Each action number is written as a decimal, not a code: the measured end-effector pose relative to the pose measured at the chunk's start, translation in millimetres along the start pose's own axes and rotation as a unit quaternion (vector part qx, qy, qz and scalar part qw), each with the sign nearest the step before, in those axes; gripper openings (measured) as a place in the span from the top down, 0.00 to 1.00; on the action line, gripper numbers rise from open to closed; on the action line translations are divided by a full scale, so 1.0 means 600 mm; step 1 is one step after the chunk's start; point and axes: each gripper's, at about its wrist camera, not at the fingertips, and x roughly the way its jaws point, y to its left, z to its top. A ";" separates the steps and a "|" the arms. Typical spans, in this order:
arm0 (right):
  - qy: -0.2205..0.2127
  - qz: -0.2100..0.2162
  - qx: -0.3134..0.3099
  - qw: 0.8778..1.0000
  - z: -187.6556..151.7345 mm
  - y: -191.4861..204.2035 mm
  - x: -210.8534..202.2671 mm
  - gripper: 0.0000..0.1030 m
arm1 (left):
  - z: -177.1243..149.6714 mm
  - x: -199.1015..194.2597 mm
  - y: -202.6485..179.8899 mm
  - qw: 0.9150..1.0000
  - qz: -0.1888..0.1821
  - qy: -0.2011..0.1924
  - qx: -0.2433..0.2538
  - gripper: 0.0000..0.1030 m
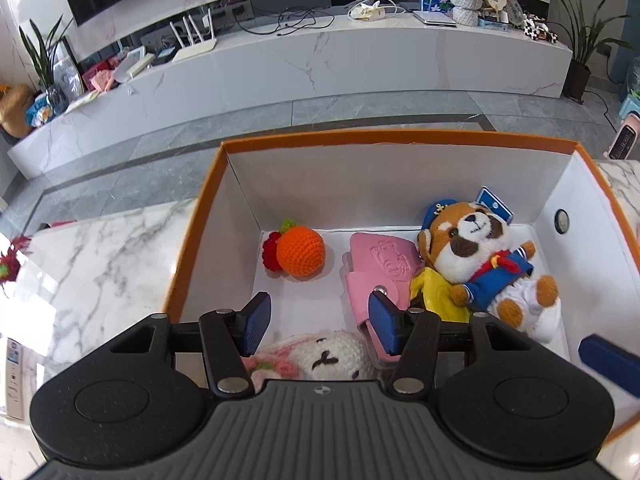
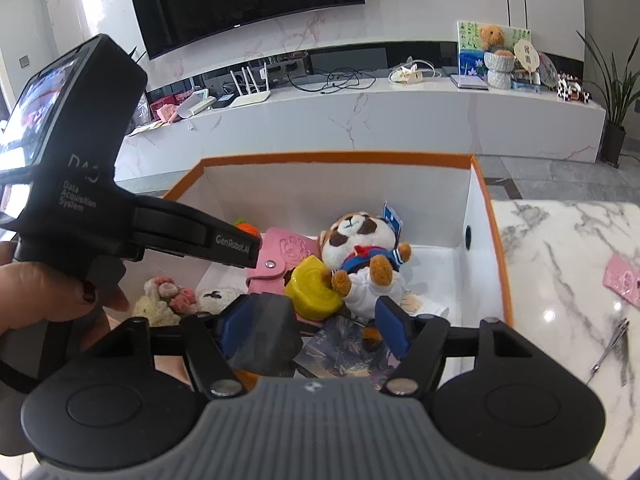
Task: Organize objects
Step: 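Withdraw both open tools from the box toward the bunny and cardboard cube, then grasp the white striped-hat bunny with the left tool while the right tool grasps the cardboard cube, then carry the bunny in the left tool and the cube in the right tool into the box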
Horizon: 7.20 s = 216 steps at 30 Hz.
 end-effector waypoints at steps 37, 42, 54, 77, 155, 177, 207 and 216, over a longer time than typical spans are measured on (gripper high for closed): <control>-0.016 -0.008 -0.098 0.995 -0.054 0.050 -0.197 0.22 | -0.172 -0.250 -0.004 0.997 0.018 -0.081 0.005 0.37; 0.004 -0.020 -0.138 0.990 -0.083 0.058 -0.197 0.22 | -0.209 -0.254 0.009 0.997 0.011 -0.072 -0.001 0.37; 0.033 -0.024 -0.165 0.985 -0.134 0.053 -0.194 0.21 | -0.263 -0.235 0.025 0.998 0.006 -0.061 -0.025 0.37; 0.073 -0.018 -0.142 0.987 -0.146 0.020 -0.131 0.20 | -0.272 -0.125 0.019 0.996 -0.053 -0.010 -0.070 0.17; 0.077 -0.006 -0.030 0.997 -0.146 0.037 -0.008 0.41 | -0.309 -0.089 0.158 0.974 -0.015 0.008 -0.226 0.18; 0.052 0.011 -0.068 0.996 -0.145 0.012 -0.111 0.41 | -0.303 -0.138 0.098 0.987 -0.005 -0.034 -0.155 0.18; -0.052 0.023 -0.047 0.997 -0.081 -0.007 -0.256 0.41 | -0.257 -0.276 0.086 0.982 0.017 -0.125 -0.139 0.18; -0.079 0.028 -0.029 0.996 -0.031 0.002 -0.252 0.41 | -0.163 -0.295 0.083 0.979 0.003 -0.155 -0.131 0.18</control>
